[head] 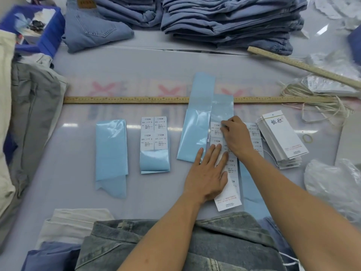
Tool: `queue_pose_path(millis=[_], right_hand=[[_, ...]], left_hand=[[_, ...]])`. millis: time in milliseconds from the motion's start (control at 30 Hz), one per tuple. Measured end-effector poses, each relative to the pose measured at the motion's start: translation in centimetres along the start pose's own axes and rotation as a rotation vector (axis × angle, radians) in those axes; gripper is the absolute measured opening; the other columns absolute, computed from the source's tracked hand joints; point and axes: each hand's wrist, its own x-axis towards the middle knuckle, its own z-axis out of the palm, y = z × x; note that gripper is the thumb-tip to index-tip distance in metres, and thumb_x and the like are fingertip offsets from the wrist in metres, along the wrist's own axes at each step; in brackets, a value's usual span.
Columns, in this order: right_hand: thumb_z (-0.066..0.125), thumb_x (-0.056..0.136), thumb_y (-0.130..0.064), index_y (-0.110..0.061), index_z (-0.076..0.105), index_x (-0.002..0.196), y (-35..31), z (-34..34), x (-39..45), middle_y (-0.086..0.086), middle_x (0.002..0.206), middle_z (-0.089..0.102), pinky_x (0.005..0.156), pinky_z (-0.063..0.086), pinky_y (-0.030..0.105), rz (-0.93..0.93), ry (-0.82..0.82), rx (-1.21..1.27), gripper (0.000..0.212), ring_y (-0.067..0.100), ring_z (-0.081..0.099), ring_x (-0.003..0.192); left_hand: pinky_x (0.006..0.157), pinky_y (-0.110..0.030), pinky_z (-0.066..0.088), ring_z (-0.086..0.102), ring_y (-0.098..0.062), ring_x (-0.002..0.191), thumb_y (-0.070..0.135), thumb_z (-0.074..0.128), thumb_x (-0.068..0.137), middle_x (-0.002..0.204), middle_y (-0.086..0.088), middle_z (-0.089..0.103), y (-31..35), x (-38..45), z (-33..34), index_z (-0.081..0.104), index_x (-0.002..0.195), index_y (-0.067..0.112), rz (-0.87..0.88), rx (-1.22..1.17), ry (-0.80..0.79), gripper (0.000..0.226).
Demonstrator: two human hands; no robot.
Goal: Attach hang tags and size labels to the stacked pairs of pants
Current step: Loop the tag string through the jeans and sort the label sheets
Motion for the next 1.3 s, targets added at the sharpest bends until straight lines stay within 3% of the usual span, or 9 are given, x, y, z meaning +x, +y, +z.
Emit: queue_pose_path(millis=[300, 533, 600, 700, 800, 933, 1100, 1200, 1300], right_hand=[[0.054, 0.100, -0.007, 0.007, 0.070, 0.097, -0.1, 0.8, -0.2, 0.019, 0.103, 0.062, 0.079, 0.044, 0.035, -0.067, 0.101, -0.092, 0.021, 0.033, 0.058, 0.093], [0.054, 0.100, -0.005, 0.003, 0.068, 0.113, -0.5, 1.2, 0.1, 0.019, 0.117, 0.058, 0.089, 0.042, 0.032, 0.071, 0.113, 0.090, 0.021, 0.032, 0.057, 0.105], [0.053, 0.101, -0.005, 0.000, 0.067, 0.113, -1.0, 1.8, -0.5, 0.017, 0.117, 0.057, 0.088, 0.041, 0.029, 0.133, 0.168, 0.174, 0.020, 0.031, 0.055, 0.106], [0.048, 0.103, -0.006, -0.001, 0.065, 0.114, -1.5, 2.8, -1.4, 0.017, 0.115, 0.056, 0.089, 0.042, 0.035, 0.134, 0.247, 0.198, 0.021, 0.031, 0.051, 0.105], [0.045, 0.103, -0.006, -0.002, 0.065, 0.108, -1.2, 2.7, -1.0, 0.015, 0.112, 0.059, 0.088, 0.038, 0.031, 0.192, 0.255, 0.249, 0.022, 0.030, 0.053, 0.104], [0.041, 0.104, -0.008, -0.007, 0.063, 0.112, -1.3, 2.3, -0.3, 0.012, 0.116, 0.056, 0.091, 0.039, 0.032, 0.213, 0.175, 0.242, 0.023, 0.027, 0.051, 0.105], [0.038, 0.099, -0.002, -0.003, 0.058, 0.117, -1.9, 3.5, -1.4, 0.015, 0.117, 0.054, 0.087, 0.039, 0.036, 0.202, 0.270, 0.235, 0.028, 0.031, 0.049, 0.104], [0.037, 0.094, 0.004, -0.004, 0.054, 0.127, -2.2, 4.0, -2.5, 0.011, 0.120, 0.057, 0.088, 0.035, 0.027, 0.227, 0.363, 0.305, 0.038, 0.026, 0.049, 0.110], [0.036, 0.088, 0.008, 0.000, 0.053, 0.130, -2.5, 3.7, -2.7, 0.015, 0.118, 0.057, 0.091, 0.043, 0.035, 0.232, 0.432, 0.343, 0.045, 0.030, 0.051, 0.110]], left_hand=[[0.125, -0.052, -0.007, -0.009, -0.021, 0.158, 0.045, 0.019, 0.106, 0.171, -0.006, -0.004, 0.1, 0.0, -0.2, 0.005, 0.164, 0.020, -0.008, 0.004, -0.018, 0.065], [0.126, -0.051, -0.006, -0.010, -0.020, 0.157, 0.045, 0.021, 0.105, 0.171, -0.005, -0.005, 0.1, -0.1, -0.6, 0.002, 0.164, 0.021, 0.000, -0.041, -0.003, 0.066], [0.127, -0.047, -0.006, -0.003, -0.020, 0.158, 0.043, 0.031, 0.105, 0.172, -0.004, 0.005, 0.1, 0.0, -0.9, 0.013, 0.163, 0.019, 0.002, -0.136, 0.046, 0.065], [0.128, -0.040, 0.002, 0.021, -0.024, 0.153, 0.031, 0.057, 0.097, 0.161, -0.007, 0.034, -0.6, 0.6, -1.8, 0.050, 0.142, 0.016, -0.035, -0.320, 0.184, 0.048], [0.103, -0.039, 0.030, 0.053, -0.027, 0.120, 0.023, 0.072, 0.086, 0.125, -0.007, 0.061, -1.1, 1.3, -2.7, 0.069, 0.106, 0.016, -0.123, -0.173, 0.355, 0.022], [0.067, -0.037, 0.041, 0.050, -0.027, 0.079, 0.010, 0.070, 0.089, 0.086, -0.008, 0.058, -0.5, 2.3, -3.2, 0.065, 0.081, 0.007, -0.145, -0.245, 0.377, 0.010], [0.077, -0.044, 0.050, 0.057, -0.027, 0.090, 0.002, 0.052, 0.099, 0.100, -0.011, 0.060, -1.3, 4.3, -4.3, 0.067, 0.102, 0.002, -0.292, -0.573, 0.311, 0.016], [0.083, -0.039, 0.051, 0.061, -0.027, 0.101, -0.006, 0.052, 0.096, 0.112, -0.011, 0.063, -3.1, 6.8, -5.7, 0.066, 0.121, 0.004, -0.242, -0.531, 0.373, 0.031], [0.087, -0.033, 0.045, 0.054, -0.025, 0.114, -0.001, 0.057, 0.097, 0.123, -0.008, 0.061, -5.2, 11.2, -6.7, 0.065, 0.128, 0.009, -0.084, -0.386, 0.218, 0.034]])
